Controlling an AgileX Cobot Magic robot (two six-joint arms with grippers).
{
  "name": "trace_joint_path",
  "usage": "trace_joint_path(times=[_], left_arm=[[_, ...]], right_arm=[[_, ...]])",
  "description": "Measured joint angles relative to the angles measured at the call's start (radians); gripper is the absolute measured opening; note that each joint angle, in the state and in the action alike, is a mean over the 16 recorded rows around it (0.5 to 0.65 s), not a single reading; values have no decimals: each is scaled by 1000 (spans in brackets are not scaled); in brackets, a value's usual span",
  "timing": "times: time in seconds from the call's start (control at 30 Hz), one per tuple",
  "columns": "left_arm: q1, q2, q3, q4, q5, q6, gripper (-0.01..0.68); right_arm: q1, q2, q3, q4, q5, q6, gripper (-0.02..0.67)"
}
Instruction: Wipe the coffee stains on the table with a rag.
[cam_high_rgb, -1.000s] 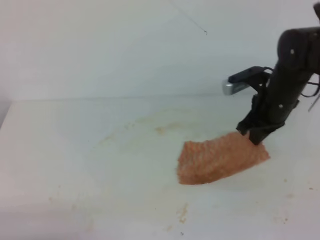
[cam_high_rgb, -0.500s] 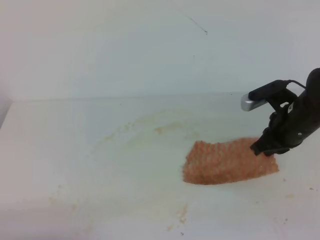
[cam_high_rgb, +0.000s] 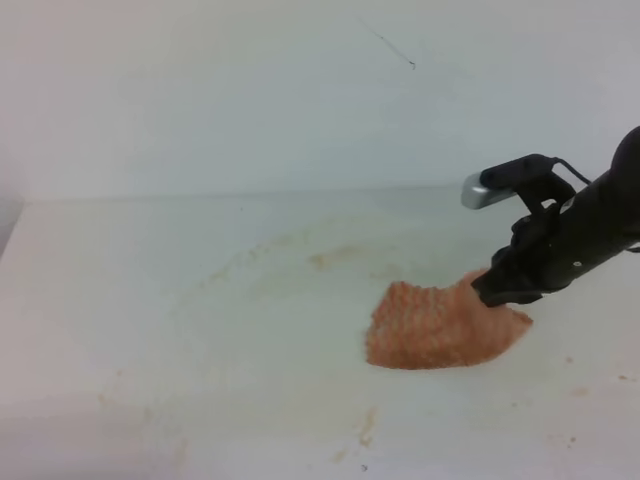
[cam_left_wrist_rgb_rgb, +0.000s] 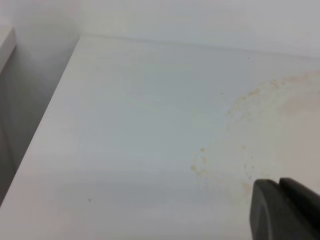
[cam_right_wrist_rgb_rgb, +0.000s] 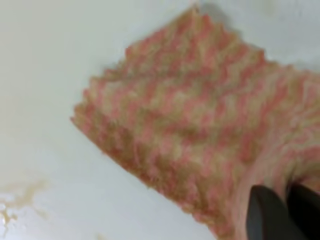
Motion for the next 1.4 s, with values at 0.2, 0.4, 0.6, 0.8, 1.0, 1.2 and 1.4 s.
trace_joint_path(times=[0.2, 0.4, 0.6, 0.8, 1.0, 1.2, 1.4], left_arm=[[0, 0, 0, 0, 0, 0, 1], [0, 0, 0, 0, 0, 0, 1], [0, 0, 0, 0, 0, 0, 1], [0, 0, 0, 0, 0, 0, 1], [0, 2, -2, 0, 1, 0, 0], [0, 2, -2, 0, 1, 0, 0], [0, 2, -2, 0, 1, 0, 0]], right_arm=[[0, -14, -1, 48, -9, -26, 296], [0, -73, -1, 49, -17, -29, 387], [0, -197, -1, 47, -21, -32, 267], [0, -370, 16, 40, -12, -28, 93], [0, -565, 110, 15, -40, -8, 16], [0, -739, 253, -11, -106, 11, 3], [0, -841, 362, -23, -164, 22, 1]])
